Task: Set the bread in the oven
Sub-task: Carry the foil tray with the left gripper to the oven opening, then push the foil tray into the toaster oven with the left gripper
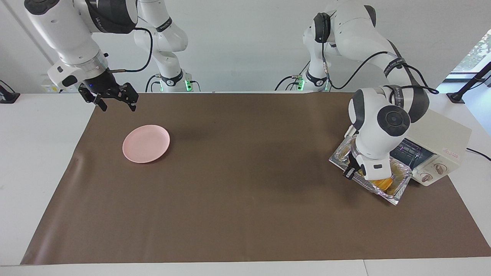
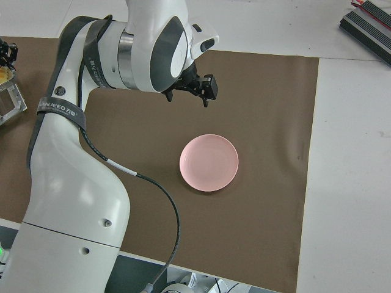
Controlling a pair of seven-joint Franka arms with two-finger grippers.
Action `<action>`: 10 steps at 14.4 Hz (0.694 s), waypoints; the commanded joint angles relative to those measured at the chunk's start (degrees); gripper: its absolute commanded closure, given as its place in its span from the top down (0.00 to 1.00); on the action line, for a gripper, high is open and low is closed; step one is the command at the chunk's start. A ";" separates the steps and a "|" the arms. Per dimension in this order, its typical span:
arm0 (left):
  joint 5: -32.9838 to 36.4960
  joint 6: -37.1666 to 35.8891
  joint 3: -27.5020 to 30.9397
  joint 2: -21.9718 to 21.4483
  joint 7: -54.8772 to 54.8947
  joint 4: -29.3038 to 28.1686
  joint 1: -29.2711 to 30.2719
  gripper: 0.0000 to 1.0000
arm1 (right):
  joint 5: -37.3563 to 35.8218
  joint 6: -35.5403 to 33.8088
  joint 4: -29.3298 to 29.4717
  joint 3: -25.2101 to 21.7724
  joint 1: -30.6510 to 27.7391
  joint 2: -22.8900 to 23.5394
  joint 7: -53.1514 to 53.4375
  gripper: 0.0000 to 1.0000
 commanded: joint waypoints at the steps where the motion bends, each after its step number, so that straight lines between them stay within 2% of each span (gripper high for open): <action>1: -0.83 2.48 -0.16 -4.20 1.17 -6.92 0.15 0.00 | 0.65 0.22 -1.60 0.40 -0.60 -1.47 -1.42 1.00; 4: -0.74 5.40 0.28 -5.80 1.35 -10.62 0.23 0.00 | 0.65 0.22 -1.60 0.40 -0.60 -1.47 -1.42 1.00; 10: -0.30 6.45 0.63 -7.12 2.74 -13.26 1.63 0.00 | 0.65 0.22 -1.60 0.31 -0.60 -1.47 -1.42 1.00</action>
